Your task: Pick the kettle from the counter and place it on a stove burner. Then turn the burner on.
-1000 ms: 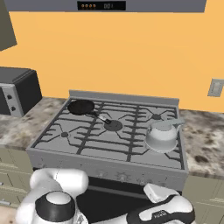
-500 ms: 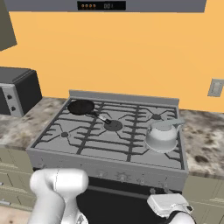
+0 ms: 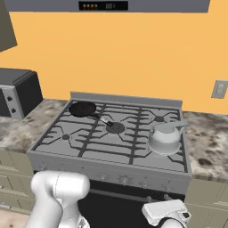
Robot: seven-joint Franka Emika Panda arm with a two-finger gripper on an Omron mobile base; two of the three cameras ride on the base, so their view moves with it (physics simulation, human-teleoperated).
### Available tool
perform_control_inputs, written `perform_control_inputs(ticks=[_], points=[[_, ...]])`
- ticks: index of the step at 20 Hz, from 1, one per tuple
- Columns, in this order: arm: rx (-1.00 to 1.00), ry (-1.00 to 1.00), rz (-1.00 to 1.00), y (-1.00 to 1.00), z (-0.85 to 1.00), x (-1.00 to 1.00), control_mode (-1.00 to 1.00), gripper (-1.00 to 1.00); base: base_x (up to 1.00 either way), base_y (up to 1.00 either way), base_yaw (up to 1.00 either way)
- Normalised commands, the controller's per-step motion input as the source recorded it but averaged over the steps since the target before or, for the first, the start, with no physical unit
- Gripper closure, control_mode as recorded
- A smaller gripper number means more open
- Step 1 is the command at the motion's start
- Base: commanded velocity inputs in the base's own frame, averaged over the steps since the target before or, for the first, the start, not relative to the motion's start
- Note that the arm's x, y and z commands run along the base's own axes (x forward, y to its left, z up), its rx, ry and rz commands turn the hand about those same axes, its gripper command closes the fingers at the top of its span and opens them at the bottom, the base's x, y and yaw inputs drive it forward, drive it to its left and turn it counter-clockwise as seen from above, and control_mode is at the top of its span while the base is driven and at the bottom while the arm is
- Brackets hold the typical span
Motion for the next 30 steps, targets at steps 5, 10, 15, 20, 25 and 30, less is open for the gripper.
perform_control_inputs(ticks=[5,10,15,20,25,30], points=[[-0.20,0.00,-0.40,0.43,-0.30,0.26,-1.00,-1.00,0.00,0.00,0.00],[-0.03,0.00,-0.22,0.10,-0.07,0.10,-1.00,-1.00,0.00,0.00,0.00],[0.00,-0.08,0.00,-0.11,-0.08,0.00,-1.00,-1.00,0.00,0.00,0.00],[0.00,-0.09,0.00,-0.38,-0.02,0.00,-1.00,-1.00,0.00,0.00,0.00],[-0.01,-0.10,0.00,-0.50,-0.12,-0.01,-1.00,-1.00,0.00,0.00,0.00],[-0.07,0.00,0.00,-0.27,-0.35,0.00,-1.00,-1.00,0.00,0.00,0.00]])
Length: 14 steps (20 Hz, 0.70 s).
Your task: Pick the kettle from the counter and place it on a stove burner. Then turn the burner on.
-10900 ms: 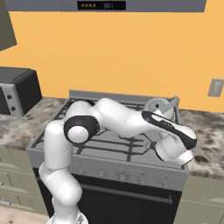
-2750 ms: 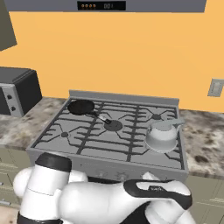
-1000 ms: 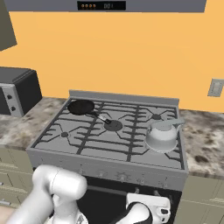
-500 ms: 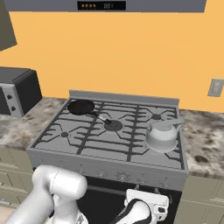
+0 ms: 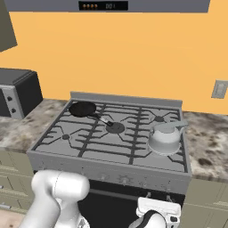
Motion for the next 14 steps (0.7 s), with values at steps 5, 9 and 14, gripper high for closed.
perform_control_inputs(ticks=[5,9,14], points=[[-0.12,0.00,0.00,-0.01,-0.43,0.14,-1.00,-1.00,0.00,0.00,0.00],[0.00,0.00,0.00,0.00,-0.01,0.01,-1.00,-1.00,0.00,0.00,0.00],[0.00,-0.04,-0.02,-0.20,0.00,0.03,-1.00,-1.00,0.00,0.00,0.00]])
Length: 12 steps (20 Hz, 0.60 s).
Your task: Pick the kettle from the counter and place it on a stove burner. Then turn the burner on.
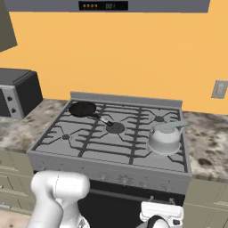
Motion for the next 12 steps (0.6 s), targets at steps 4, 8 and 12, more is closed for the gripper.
perform_control_inputs(ticks=[4,8,12], points=[[0.00,-0.10,-0.07,-0.15,0.00,0.10,-1.00,-1.00,0.00,0.00,0.00],[0.00,-0.08,-0.05,-0.08,0.00,0.31,-1.00,-1.00,0.00,0.00,0.00],[0.00,0.00,-0.05,0.00,0.00,0.51,-1.00,-1.00,0.00,0.00,0.00]])
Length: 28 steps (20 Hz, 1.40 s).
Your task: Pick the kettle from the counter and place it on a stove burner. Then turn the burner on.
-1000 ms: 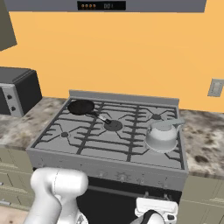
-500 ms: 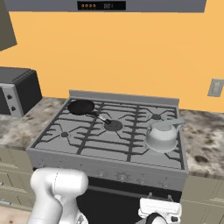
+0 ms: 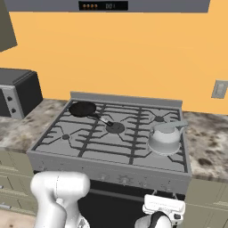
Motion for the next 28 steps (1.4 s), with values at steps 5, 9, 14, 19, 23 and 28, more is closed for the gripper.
perform_control_inputs(ticks=[5,9,14,19,23,28], points=[[0.00,0.00,-0.01,-0.04,-0.02,0.42,-1.00,-1.00,0.00,0.00,0.00],[0.00,0.00,0.00,-0.37,0.00,0.03,-1.00,-1.00,0.00,0.00,0.00],[0.00,0.00,0.00,-0.16,0.00,0.00,-1.00,-1.00,0.00,0.00,0.00],[0.00,-0.01,0.00,-0.05,0.00,0.00,-1.00,-1.00,0.00,0.00,0.00],[0.00,-0.05,0.00,-0.10,0.00,-0.04,-1.00,-1.00,0.00,0.00,0.00],[0.00,0.00,0.00,0.00,0.00,0.00,-1.00,-1.00,0.00,0.00,0.00]])
